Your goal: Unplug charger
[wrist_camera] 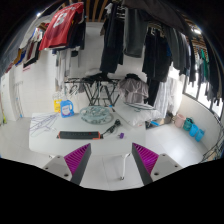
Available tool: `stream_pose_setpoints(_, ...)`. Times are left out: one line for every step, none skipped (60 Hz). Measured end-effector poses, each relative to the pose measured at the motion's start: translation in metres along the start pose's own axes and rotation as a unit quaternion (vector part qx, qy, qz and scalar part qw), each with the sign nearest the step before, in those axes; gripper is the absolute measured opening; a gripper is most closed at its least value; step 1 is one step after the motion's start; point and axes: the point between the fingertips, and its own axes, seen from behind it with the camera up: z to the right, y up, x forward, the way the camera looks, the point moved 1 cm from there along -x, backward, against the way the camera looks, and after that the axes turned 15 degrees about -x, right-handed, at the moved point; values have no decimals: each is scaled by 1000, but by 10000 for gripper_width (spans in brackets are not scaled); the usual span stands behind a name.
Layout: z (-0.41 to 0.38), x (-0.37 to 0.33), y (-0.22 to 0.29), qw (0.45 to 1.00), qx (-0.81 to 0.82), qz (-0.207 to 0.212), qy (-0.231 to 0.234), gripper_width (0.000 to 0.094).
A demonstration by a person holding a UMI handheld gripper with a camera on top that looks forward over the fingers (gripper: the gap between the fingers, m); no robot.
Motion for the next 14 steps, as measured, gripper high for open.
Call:
stream_pose_setpoints(-2, -3, -2, 1000, 1, -3, 2, 844)
stream_pose_setpoints(-3, -5, -4, 1000, 1, -5, 3, 846)
stream_pose_setpoints(-4, -6, -6, 1000, 1, -8, 4, 847)
stream_pose_setpoints(-5, -8, -8, 1000, 1, -11, 4, 846)
stream_pose_setpoints(-5, -9, -11, 1000, 2, -15, 3, 846)
stream_pose_setpoints(-4, -10, -12, 1000, 3, -18, 0, 848)
stream_pose_setpoints(-5, -10, -17, 1000, 4, -19, -3, 846)
stream_pose_setpoints(-4, -11, -18, 1000, 4, -21, -6, 847)
stream_pose_setpoints(-4, -11, -19, 1000, 6, -22, -8, 849)
stream_pose_setpoints(-4, -11, -20, 1000, 8, -24, -9, 850)
stream_pose_setpoints(-5, -11, -20, 1000, 10, -25, -9, 849)
stream_pose_setpoints(-5, -11, -20, 1000, 12, -25, -8, 849)
stream_pose_setpoints(-4, -12, -21, 1000, 14, -25, -7, 849)
stream_pose_setpoints(-5, -12, -21, 1000, 15, -25, -7, 848)
